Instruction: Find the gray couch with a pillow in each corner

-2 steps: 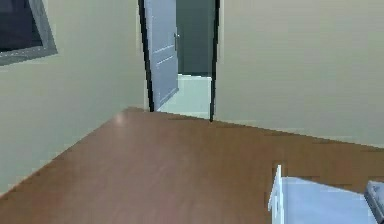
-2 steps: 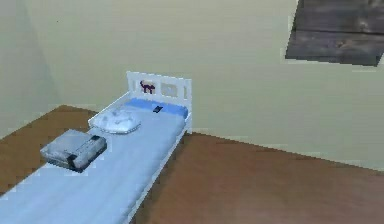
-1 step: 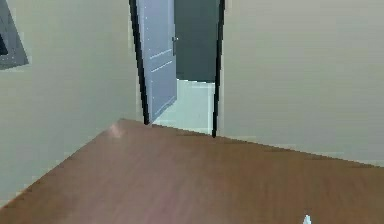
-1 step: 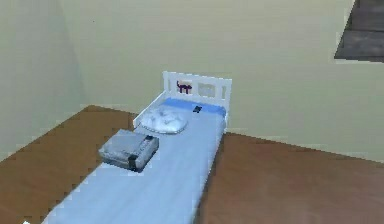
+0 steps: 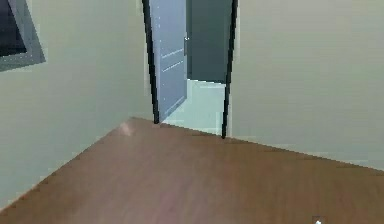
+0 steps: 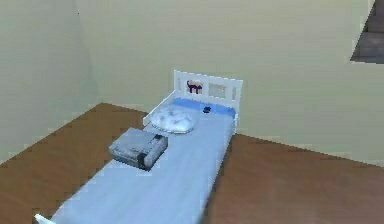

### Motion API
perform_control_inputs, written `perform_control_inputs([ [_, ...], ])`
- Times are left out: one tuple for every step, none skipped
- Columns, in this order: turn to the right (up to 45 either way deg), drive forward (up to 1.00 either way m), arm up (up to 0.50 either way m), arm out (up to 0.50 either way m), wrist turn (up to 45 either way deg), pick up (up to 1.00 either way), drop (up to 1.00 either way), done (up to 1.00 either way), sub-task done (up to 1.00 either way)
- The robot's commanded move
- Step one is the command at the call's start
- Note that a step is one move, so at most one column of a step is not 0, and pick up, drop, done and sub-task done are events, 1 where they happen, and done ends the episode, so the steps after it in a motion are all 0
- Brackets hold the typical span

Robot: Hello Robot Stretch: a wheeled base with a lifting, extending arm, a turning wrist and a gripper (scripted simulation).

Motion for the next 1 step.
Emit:
perform_control_inputs([
  [0.0,1.00,0.00,0.00,0.0,0.00,0.00,0.00,0.00],
])
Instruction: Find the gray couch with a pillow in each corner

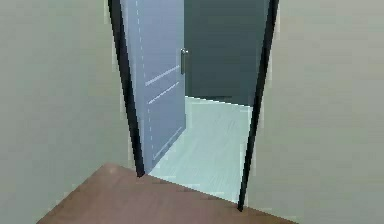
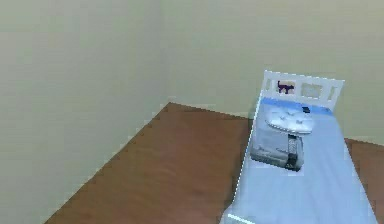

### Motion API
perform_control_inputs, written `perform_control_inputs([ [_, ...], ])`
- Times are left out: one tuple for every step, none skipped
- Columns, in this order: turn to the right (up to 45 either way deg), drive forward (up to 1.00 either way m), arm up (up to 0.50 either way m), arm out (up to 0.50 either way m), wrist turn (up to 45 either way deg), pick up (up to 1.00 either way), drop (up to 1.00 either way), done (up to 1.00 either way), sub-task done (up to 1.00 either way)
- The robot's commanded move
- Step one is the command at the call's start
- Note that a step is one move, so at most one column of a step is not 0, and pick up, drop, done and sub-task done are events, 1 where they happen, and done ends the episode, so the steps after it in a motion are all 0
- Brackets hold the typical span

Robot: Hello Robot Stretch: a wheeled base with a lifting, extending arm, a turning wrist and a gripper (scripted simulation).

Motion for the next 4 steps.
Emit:
perform_control_inputs([
  [0.0,1.00,0.00,0.00,0.0,0.00,0.00,0.00,0.00],
  [-6.0,0.00,0.00,0.00,0.0,0.00,0.00,0.00,0.00],
  [0.0,0.05,0.00,0.00,0.0,0.00,0.00,0.00,0.00],
  [24.0,0.00,0.00,0.00,0.0,0.00,0.00,0.00,0.00],
])
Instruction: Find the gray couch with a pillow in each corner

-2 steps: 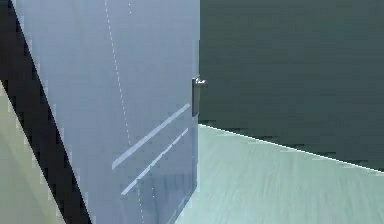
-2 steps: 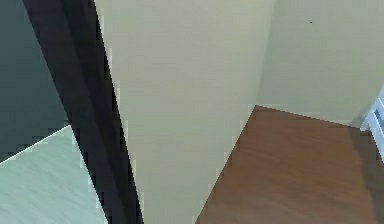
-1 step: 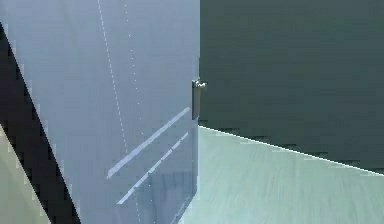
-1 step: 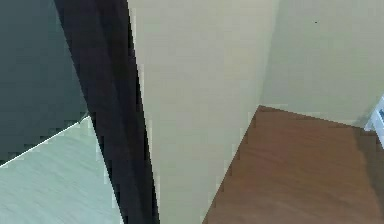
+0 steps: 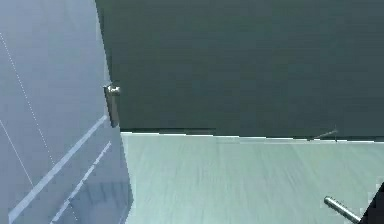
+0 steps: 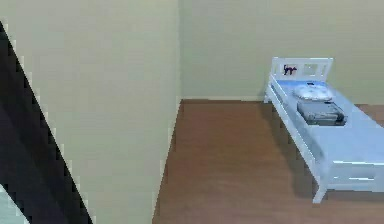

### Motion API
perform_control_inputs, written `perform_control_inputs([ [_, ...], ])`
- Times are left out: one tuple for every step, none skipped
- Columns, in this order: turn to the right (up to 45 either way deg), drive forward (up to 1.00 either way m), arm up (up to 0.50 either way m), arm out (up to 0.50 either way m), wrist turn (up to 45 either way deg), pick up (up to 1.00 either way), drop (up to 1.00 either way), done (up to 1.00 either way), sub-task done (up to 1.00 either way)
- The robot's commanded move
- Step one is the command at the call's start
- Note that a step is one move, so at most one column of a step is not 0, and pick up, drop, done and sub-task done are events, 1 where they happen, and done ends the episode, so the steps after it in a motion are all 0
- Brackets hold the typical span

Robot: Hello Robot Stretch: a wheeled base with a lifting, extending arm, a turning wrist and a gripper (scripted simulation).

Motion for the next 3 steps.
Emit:
perform_control_inputs([
  [0.0,0.50,0.00,0.00,0.0,0.00,0.00,0.00,0.00],
  [45.0,0.00,0.00,0.00,0.0,0.00,0.00,0.00,0.00],
  [0.0,1.00,0.00,0.00,0.0,0.00,0.00,0.00,0.00],
])
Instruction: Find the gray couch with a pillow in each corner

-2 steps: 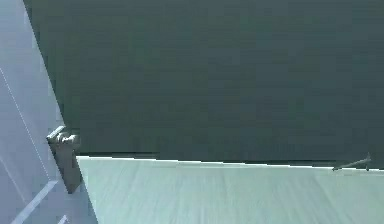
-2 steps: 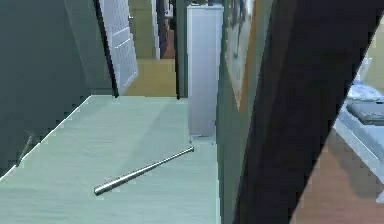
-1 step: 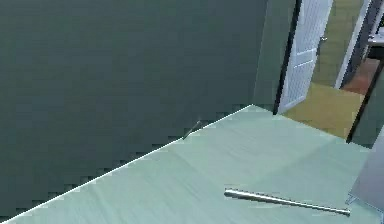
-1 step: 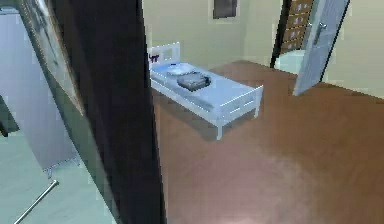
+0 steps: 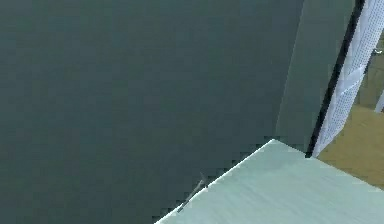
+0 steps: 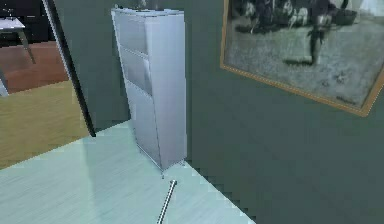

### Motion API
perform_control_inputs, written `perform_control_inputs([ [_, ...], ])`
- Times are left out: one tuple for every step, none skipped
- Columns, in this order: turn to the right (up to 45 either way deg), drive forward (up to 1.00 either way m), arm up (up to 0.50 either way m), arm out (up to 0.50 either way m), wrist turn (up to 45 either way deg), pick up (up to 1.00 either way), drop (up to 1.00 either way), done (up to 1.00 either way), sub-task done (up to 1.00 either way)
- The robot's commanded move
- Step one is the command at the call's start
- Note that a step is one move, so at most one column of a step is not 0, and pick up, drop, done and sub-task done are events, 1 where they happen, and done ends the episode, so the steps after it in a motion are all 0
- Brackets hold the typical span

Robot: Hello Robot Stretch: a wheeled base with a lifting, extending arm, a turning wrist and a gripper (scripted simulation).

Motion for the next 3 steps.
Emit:
perform_control_inputs([
  [18.0,0.00,0.00,0.00,0.0,0.00,0.00,0.00,0.00],
  [0.0,0.10,0.00,0.00,0.0,0.00,0.00,0.00,0.00],
  [15.0,0.00,0.00,0.00,0.0,0.00,0.00,0.00,0.00],
])
